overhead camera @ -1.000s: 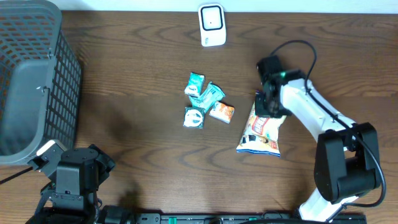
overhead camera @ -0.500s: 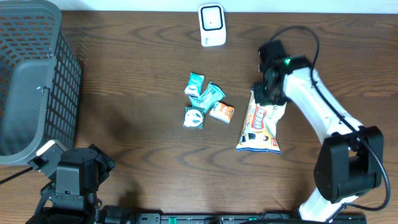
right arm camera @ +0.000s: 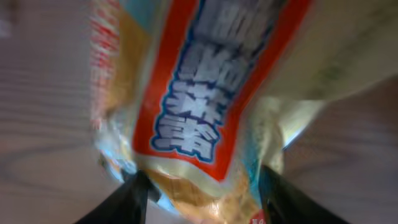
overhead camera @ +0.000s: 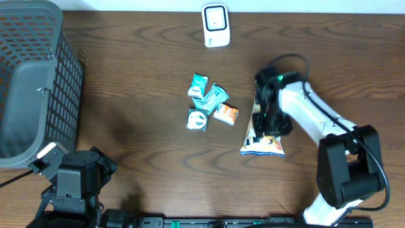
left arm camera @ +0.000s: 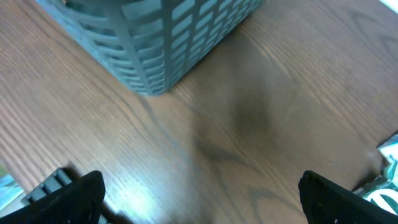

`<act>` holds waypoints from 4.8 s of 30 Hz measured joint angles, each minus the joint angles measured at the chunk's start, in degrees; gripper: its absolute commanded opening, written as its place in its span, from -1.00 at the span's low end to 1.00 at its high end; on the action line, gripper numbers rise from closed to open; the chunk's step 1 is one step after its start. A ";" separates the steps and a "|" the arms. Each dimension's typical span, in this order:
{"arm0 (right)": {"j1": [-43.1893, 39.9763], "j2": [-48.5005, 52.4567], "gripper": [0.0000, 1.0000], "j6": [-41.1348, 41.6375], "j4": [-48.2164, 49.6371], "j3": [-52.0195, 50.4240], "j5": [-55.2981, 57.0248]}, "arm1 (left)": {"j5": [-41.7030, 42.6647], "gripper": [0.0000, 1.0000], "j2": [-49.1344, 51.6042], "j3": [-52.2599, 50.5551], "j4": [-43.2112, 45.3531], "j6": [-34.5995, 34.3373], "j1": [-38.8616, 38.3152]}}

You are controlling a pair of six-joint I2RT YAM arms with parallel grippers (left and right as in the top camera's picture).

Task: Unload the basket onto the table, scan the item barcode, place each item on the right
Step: 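Adjust the yellow bag's orientation with the right gripper on the table, then release the yellow bag and raise the right gripper rightward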

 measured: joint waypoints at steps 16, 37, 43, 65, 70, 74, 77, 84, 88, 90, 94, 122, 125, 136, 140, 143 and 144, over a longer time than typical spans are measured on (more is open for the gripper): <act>-4.74 0.02 0.52 -0.15 -9.44 10.82 4.04 | -0.02 0.96 0.00 0.00 -0.04 0.00 0.00; -5.66 0.02 -0.97 1.44 5.14 0.33 -0.28 | 0.00 0.96 0.00 0.00 -0.07 0.00 0.00; -5.68 0.02 -0.86 5.44 3.96 -3.43 5.77 | 0.00 0.95 0.00 0.00 -0.04 0.00 0.00; -10.47 0.02 0.83 7.58 -0.11 8.31 9.07 | 0.00 0.96 0.00 0.00 -0.04 0.00 0.00; -12.11 0.02 -0.14 3.02 2.47 8.31 -2.62 | 0.00 0.96 0.00 0.00 -0.04 0.00 0.00; -11.26 0.02 -0.07 0.61 3.37 8.31 -6.62 | 0.00 0.95 0.00 0.00 -0.04 0.00 0.00; -10.32 0.02 -0.07 0.44 5.40 7.43 -5.77 | 0.00 0.96 0.00 0.00 -0.04 0.00 0.00; -9.62 0.02 -0.07 2.67 13.92 -0.39 -2.36 | 0.00 0.96 0.00 0.00 -0.04 0.00 0.00; -9.62 -0.24 -0.09 2.99 20.55 -3.80 -2.75 | 0.00 0.95 0.00 0.00 -0.04 0.00 0.00; -9.62 -0.46 -0.10 3.13 23.65 -4.26 -3.19 | 0.00 0.96 0.00 0.00 -0.04 0.00 0.00; -9.62 -0.46 -0.10 3.58 29.75 -4.22 -7.78 | 0.00 0.96 0.00 0.00 -0.04 0.00 0.00; -3.89 -0.09 -0.01 -1.40 7.32 -3.50 -5.75 | 0.00 0.96 0.00 0.00 -0.04 0.00 0.00; -3.89 -0.09 0.10 -0.31 6.49 -3.43 -4.66 | 0.00 0.96 0.00 0.00 -0.04 0.00 0.00; -6.91 -0.09 0.99 1.07 0.20 6.95 0.39 | 0.00 0.96 0.00 0.00 -0.04 0.00 0.00; -8.81 -0.09 0.99 1.05 2.25 7.26 1.38 | 0.00 0.96 0.00 0.00 -0.04 0.00 0.00; -10.73 -0.09 0.99 0.48 2.80 7.26 1.44 | 0.00 0.96 0.00 0.00 -0.04 0.00 0.00; -11.41 -0.09 0.99 0.20 2.86 7.26 1.49 | 0.00 0.96 0.00 0.00 -0.04 0.00 0.00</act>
